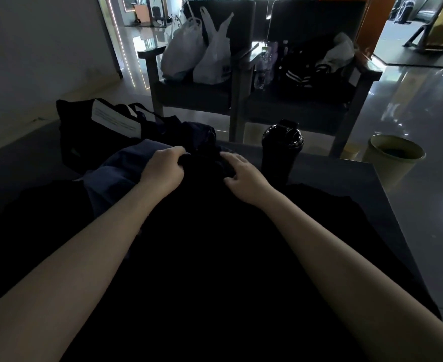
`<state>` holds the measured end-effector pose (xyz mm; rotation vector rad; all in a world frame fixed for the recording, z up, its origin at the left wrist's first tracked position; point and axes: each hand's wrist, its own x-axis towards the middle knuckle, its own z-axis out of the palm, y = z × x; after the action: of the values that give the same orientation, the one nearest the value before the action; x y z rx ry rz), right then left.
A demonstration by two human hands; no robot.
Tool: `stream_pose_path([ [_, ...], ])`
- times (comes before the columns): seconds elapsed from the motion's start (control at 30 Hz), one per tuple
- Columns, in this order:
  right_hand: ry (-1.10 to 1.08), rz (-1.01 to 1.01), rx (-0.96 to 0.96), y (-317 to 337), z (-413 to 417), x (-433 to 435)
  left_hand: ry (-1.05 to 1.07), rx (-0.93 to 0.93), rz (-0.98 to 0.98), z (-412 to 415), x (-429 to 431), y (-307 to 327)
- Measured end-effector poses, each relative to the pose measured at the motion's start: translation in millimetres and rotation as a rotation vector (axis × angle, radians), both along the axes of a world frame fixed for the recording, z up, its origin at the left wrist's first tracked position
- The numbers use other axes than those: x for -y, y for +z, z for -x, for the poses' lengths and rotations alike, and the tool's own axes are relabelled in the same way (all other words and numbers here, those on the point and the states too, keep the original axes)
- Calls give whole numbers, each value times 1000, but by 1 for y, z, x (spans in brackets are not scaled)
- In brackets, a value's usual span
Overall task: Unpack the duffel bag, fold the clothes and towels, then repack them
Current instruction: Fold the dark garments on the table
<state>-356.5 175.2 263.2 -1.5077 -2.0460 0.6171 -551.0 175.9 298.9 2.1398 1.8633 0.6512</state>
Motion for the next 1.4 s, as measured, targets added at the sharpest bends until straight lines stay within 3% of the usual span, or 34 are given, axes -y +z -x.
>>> stream_pose_path([
  [0.17, 136, -99, 74, 18, 19, -8, -196, -53, -32, -4, 14, 10],
  [0.33, -52, -194, 75, 22, 18, -1, 47, -283, -113, 5, 20, 17],
  [0.47, -115, -196, 28, 24, 17, 2, 245, -349, -58, 14, 22, 28],
  [0.83, -174, -82, -84, 12, 27, -5, 345, 75, 31, 45, 27, 67],
  [0.97, -158, -14, -35, 7, 28, -3, 267, 213, 30, 57, 27, 68],
  [1.1, -390, 57, -123, 7, 32, 17, 106, 291, -98, 38, 46, 59],
  [1.2, -297, 542, -541, 12, 39, 33, -110, 124, -140, 12, 67, 43],
  [1.27, -222, 757, -778, 14, 37, 37, -267, -45, -123, 0, 76, 29],
  [1.4, -188, 714, -877, 15, 27, 42, -377, -424, 0, -6, 85, 4],
])
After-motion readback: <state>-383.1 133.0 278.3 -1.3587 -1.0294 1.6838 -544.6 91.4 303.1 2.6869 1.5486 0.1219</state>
